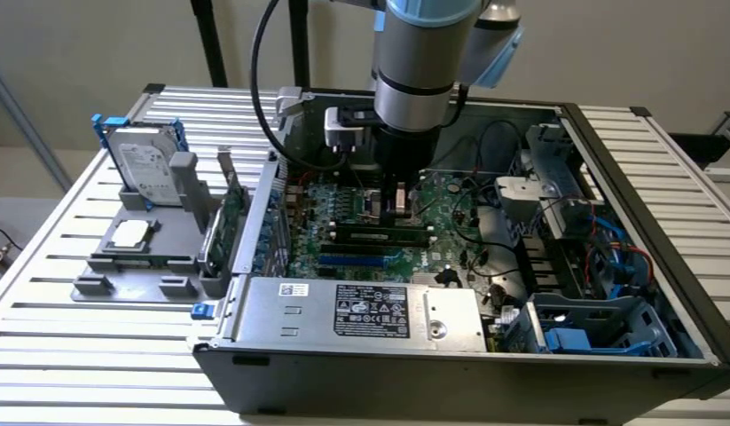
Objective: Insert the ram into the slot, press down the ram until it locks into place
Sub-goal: 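Press down the ram until it locks into place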
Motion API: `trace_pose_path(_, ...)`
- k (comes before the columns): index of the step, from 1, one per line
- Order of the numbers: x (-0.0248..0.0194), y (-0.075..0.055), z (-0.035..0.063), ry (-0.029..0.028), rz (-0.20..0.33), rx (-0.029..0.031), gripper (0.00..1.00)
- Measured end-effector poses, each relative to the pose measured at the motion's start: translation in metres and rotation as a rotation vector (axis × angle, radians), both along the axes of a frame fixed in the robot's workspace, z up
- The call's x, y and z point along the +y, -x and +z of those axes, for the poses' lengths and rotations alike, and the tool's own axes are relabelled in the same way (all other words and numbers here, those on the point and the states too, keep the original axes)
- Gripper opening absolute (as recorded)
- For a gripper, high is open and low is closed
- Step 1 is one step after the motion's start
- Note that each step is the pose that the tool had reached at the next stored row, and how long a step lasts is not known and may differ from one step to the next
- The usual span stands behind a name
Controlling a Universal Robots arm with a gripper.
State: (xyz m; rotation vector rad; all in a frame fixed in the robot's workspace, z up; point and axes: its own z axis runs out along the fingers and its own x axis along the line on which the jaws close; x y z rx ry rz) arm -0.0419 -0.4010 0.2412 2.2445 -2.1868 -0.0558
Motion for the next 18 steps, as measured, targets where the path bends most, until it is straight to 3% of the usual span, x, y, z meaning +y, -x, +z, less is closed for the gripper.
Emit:
trace_pose_path(14,0.0024,0.000,-0.0173,0.0067,0.000,0.0003,0.11)
trace_pose_path(18,0.0028,0.000,-0.0062,0.0046,0.000,-0.0007,0.11)
